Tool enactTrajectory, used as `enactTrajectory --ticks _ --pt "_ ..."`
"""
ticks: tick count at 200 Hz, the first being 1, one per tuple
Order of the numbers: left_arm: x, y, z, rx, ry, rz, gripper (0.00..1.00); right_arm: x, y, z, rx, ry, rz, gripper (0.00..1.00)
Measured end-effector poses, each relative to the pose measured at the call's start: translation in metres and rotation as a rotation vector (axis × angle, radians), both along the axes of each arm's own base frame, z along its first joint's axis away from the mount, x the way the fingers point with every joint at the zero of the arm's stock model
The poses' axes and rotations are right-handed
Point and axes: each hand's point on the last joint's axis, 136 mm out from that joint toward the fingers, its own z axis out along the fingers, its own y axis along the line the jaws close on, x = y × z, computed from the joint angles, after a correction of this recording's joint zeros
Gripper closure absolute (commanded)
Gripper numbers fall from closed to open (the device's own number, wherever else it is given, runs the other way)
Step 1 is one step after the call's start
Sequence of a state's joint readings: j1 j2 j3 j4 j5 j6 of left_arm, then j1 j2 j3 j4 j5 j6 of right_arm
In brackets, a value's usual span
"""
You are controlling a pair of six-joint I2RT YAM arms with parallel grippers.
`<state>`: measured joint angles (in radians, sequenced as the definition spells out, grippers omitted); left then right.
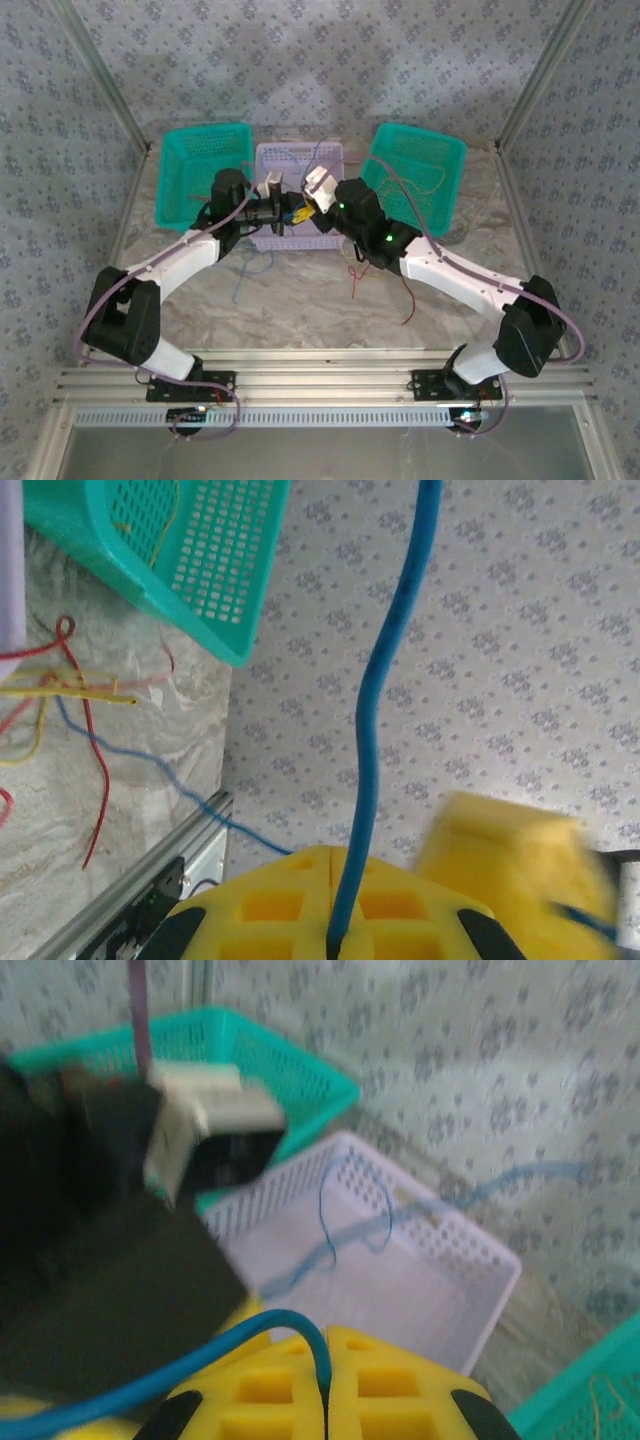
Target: Untangle the cables
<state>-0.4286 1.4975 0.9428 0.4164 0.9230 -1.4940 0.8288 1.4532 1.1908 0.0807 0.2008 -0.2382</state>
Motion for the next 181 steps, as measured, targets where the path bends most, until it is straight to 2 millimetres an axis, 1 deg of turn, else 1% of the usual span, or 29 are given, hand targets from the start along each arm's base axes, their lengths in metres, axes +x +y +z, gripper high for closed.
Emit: enactTrajectory --ticks 15,33,49,74,100,108,120,128,142,149,163,181 --pt "-0.009 -0.008 0.0 -0.006 0.004 -0.033 1.0 0.0 0.007 0.023 0.061 -0.046 0.028 1.0" --pt "-0.014 -0.016 0.005 -0.023 -0.015 -0.055 1.0 -0.003 0.014 0.04 0.121 -0.076 0.063 1.0" --pt "-0.019 -0.021 0.011 -0.04 -0.033 -0.073 1.0 -0.003 0.021 0.044 0.166 -0.074 0.094 1.0" --pt "-0.02 -0.025 0.015 -0.056 -0.043 -0.087 1.0 0.001 0.029 0.042 0.203 -0.06 0.119 1.0" --pt "-0.019 -0.026 0.018 -0.067 -0.045 -0.086 1.0 0.009 0.026 0.047 0.259 -0.047 0.116 1.0" --pt "-0.02 -0.026 0.021 -0.072 -0.052 -0.089 0.92 0.012 0.022 0.05 0.281 -0.044 0.111 1.0" --pt "-0.019 -0.026 0.025 -0.077 -0.065 -0.09 0.76 0.017 0.018 0.053 0.31 -0.039 0.104 1.0" --pt "-0.02 -0.026 0.027 -0.076 -0.079 -0.1 0.63 0.02 0.015 0.056 0.329 -0.041 0.097 1.0" --pt "-0.022 -0.025 0.026 -0.06 -0.089 -0.118 0.35 0.024 0.009 0.064 0.362 -0.055 0.084 1.0" --pt "-0.022 -0.023 0.023 -0.044 -0.087 -0.12 0.25 0.026 0.007 0.068 0.378 -0.064 0.079 1.0" --pt "-0.023 -0.015 0.019 -0.007 -0.089 -0.123 0.14 0.028 0.001 0.077 0.398 -0.083 0.069 1.0" --pt "-0.019 0.0 0.024 0.041 -0.109 -0.112 0.09 0.029 -0.004 0.084 0.413 -0.1 0.056 1.0"
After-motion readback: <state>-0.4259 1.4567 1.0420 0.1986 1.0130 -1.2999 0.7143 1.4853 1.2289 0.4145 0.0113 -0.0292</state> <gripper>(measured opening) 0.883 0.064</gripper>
